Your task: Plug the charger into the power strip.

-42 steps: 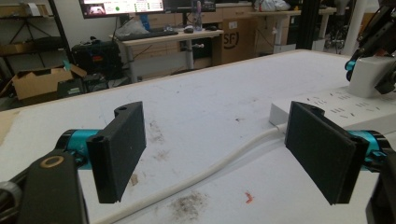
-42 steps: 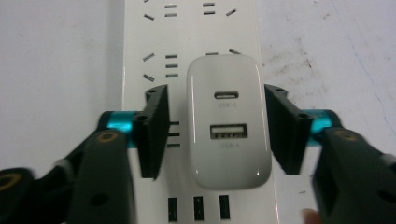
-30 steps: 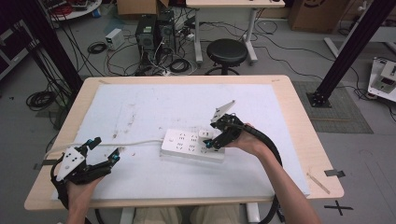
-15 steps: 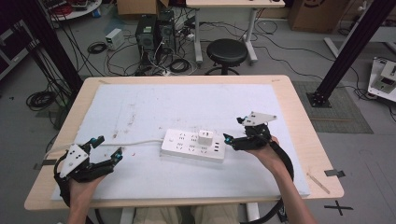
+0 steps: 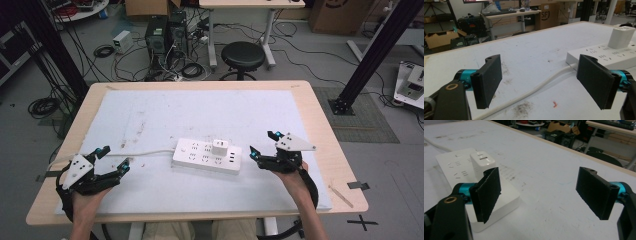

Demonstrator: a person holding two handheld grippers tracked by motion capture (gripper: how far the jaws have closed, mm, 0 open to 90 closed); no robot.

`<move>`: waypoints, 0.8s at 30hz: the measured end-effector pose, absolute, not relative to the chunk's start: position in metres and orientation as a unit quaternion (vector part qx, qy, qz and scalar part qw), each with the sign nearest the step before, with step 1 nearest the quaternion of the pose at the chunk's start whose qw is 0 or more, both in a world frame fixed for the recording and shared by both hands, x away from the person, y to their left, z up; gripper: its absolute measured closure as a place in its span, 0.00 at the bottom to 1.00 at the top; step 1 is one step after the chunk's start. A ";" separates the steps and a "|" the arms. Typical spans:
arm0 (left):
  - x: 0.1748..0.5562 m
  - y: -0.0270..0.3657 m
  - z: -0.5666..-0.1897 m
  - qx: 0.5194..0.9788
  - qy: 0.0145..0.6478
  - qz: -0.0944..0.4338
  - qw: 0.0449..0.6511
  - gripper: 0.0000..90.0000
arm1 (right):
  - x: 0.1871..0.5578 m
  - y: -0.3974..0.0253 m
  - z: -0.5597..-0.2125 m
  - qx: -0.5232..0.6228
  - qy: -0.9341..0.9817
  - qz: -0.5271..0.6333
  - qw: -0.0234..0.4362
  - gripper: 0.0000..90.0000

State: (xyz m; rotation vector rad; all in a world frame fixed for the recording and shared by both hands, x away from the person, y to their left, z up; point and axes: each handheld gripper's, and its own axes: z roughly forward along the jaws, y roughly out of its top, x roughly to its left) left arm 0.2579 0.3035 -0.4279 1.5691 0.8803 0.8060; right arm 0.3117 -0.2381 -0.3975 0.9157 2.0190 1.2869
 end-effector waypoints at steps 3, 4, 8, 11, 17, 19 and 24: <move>0.258 0.304 -0.427 0.664 0.372 0.341 0.552 0.23 | 0.304 -0.243 -0.403 0.353 0.746 0.482 0.294 0.23; 0.258 0.304 -0.427 0.664 0.372 0.341 0.552 0.23 | 0.304 -0.243 -0.403 0.353 0.746 0.482 0.294 0.23; 0.258 0.303 -0.426 0.668 0.369 0.339 0.550 0.23 | 0.296 -0.253 -0.410 0.369 0.730 0.489 0.304 0.23; 0.259 0.302 -0.426 0.668 0.370 0.339 0.549 0.23 | 0.295 -0.256 -0.412 0.376 0.723 0.494 0.303 0.23; 0.261 0.300 -0.427 0.672 0.369 0.337 0.546 0.23 | 0.293 -0.264 -0.414 0.384 0.717 0.497 0.302 0.23; 0.261 0.299 -0.427 0.673 0.370 0.336 0.545 0.23 | 0.294 -0.266 -0.415 0.383 0.717 0.496 0.304 0.23; 0.262 0.297 -0.427 0.675 0.367 0.335 0.546 0.23 | 0.293 -0.266 -0.415 0.387 0.715 0.498 0.302 0.23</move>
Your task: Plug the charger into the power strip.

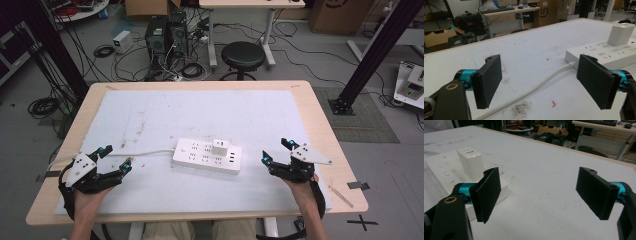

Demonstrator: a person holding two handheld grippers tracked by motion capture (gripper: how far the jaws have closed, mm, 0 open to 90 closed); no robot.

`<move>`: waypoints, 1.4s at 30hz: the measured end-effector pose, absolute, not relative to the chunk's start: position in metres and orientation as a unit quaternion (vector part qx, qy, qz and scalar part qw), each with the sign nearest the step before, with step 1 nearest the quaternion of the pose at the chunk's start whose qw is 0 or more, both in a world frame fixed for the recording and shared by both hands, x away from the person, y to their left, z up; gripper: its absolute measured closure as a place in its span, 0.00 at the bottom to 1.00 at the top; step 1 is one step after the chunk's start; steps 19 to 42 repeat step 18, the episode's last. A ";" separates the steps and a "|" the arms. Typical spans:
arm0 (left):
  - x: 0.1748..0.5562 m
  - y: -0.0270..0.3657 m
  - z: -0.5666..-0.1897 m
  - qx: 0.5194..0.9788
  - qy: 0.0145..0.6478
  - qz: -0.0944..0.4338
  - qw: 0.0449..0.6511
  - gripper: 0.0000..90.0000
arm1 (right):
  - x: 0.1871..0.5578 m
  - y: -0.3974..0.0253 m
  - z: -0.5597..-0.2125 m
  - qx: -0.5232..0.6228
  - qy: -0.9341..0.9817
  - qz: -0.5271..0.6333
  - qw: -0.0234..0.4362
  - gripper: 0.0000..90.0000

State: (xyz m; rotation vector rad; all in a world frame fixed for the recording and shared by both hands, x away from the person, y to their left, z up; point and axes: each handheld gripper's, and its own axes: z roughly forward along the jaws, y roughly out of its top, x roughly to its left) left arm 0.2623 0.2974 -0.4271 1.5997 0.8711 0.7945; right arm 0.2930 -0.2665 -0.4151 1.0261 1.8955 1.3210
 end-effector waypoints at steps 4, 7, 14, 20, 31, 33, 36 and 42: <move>0.262 0.297 -0.427 0.676 0.367 0.335 0.545 0.23 | 0.293 -0.267 -0.415 0.382 0.717 0.499 0.303 0.23; 0.262 0.296 -0.426 0.676 0.366 0.336 0.544 0.23 | 0.293 -0.267 -0.417 0.385 0.717 0.499 0.298 0.23; 0.262 0.295 -0.427 0.678 0.364 0.334 0.544 0.23 | 0.291 -0.269 -0.418 0.387 0.717 0.498 0.297 0.23; 0.263 0.295 -0.427 0.678 0.366 0.334 0.543 0.23 | 0.291 -0.271 -0.418 0.387 0.716 0.498 0.298 0.23; 0.263 0.295 -0.427 0.678 0.366 0.334 0.543 0.23 | 0.291 -0.271 -0.418 0.387 0.716 0.498 0.298 0.23; 0.263 0.295 -0.427 0.678 0.366 0.334 0.543 0.23 | 0.291 -0.271 -0.418 0.387 0.716 0.498 0.298 0.23; 0.263 0.295 -0.427 0.678 0.366 0.334 0.543 0.23 | 0.291 -0.271 -0.418 0.387 0.716 0.498 0.298 0.23; 0.263 0.295 -0.427 0.678 0.366 0.334 0.543 0.23 | 0.291 -0.271 -0.418 0.387 0.716 0.498 0.298 0.23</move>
